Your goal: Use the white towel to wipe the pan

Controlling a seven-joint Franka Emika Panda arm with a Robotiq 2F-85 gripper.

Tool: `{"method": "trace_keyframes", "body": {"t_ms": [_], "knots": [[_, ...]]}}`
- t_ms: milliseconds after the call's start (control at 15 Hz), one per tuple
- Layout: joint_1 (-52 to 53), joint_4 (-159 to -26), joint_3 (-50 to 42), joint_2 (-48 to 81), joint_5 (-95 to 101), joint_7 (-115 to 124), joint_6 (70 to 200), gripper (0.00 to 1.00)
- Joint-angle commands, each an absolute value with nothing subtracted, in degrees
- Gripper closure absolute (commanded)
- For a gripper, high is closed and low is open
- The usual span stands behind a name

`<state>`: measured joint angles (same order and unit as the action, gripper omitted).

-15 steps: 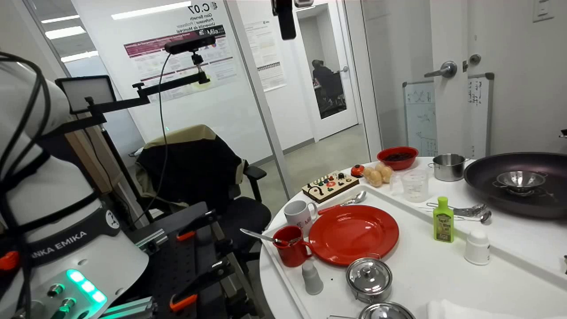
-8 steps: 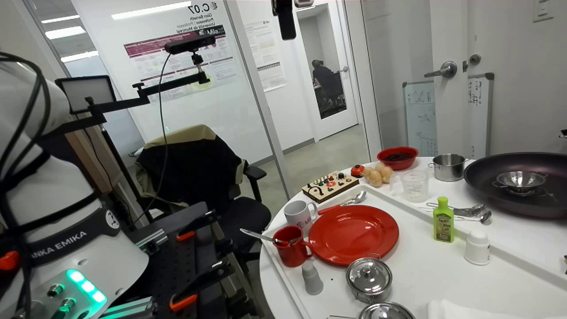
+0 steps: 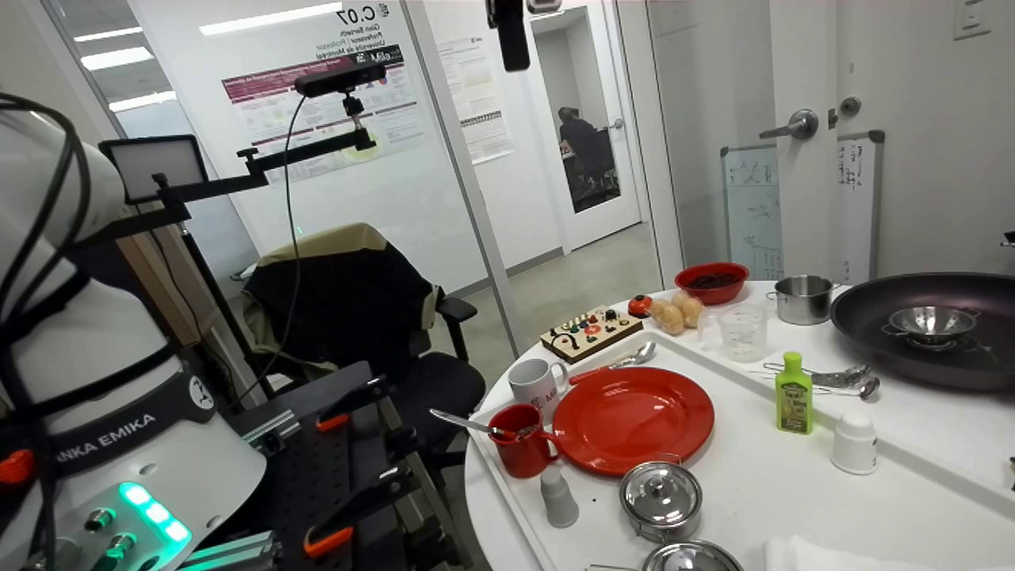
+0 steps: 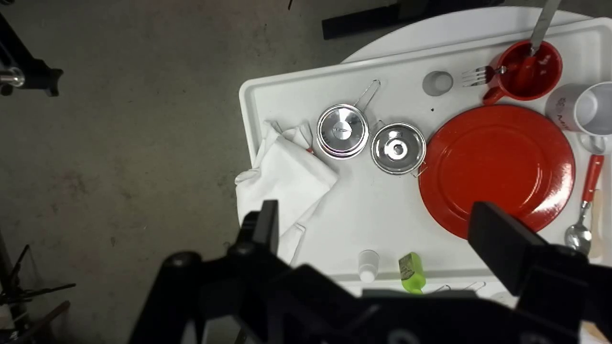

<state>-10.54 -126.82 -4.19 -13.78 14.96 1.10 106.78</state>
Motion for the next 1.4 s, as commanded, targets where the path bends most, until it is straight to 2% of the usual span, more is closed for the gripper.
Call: {"method": "trace_keyframes", "body": {"t_ms": [0, 600, 1333], "knots": [[-9.5, -127.0, -5.3, -12.7, 15.1, 0.8, 107.4, 0.0], [-9.7, -125.8, -9.3, -1.3, 6.1, -8.4, 123.1, 0.0], [-16.1, -119.1, -11.6, 15.1, -7.1, -17.8, 127.7, 0.0]]}}
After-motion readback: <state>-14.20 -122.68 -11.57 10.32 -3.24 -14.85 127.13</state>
